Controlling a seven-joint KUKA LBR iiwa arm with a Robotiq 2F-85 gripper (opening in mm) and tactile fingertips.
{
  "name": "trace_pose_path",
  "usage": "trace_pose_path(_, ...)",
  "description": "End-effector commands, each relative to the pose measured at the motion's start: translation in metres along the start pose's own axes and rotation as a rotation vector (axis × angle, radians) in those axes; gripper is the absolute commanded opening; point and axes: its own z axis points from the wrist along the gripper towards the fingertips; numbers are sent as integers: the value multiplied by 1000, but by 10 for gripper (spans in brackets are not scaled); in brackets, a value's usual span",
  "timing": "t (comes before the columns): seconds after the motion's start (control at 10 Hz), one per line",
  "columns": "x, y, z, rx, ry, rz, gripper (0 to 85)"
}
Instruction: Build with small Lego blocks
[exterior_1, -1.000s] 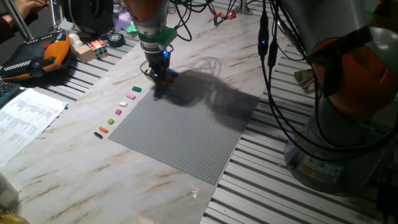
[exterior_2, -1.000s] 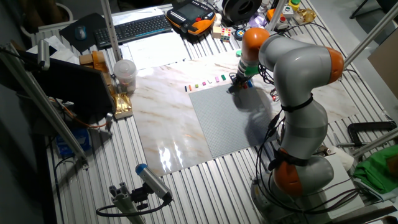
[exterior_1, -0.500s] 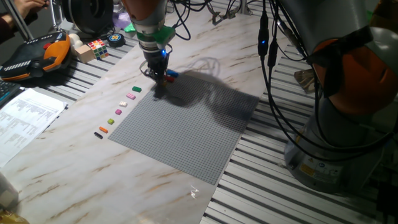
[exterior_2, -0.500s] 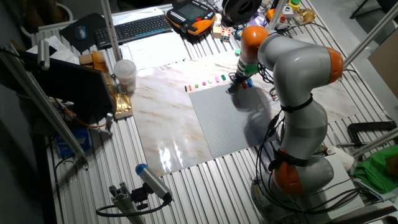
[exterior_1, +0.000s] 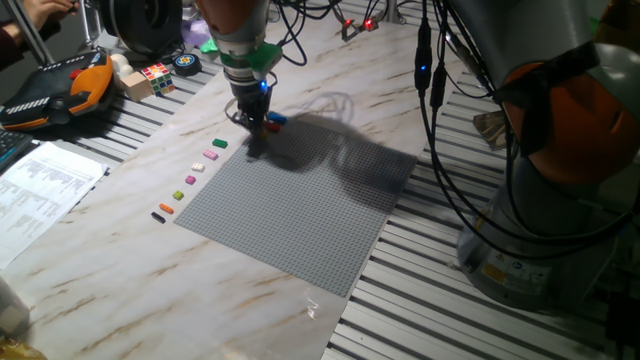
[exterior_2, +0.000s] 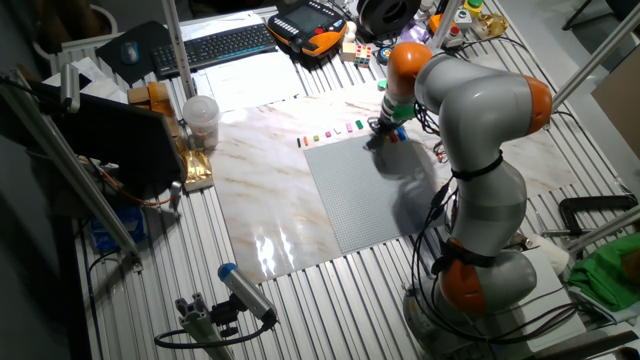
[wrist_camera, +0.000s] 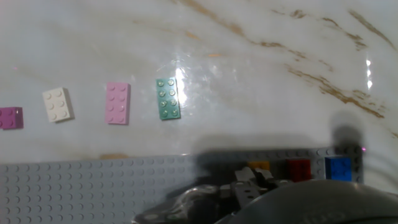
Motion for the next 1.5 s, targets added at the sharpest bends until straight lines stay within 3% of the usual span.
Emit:
trace_pose_path(0.0, 1, 0, 2, -3, -3, 0, 7)
trace_pose_path(0.7, 1, 0, 3, -5, -10, 3, 7)
trace_pose_path(1.1, -2, -1, -13, 11, -3, 7, 7)
trace_pose_path(1.4, -4, -4, -37, -6, 4, 0, 7)
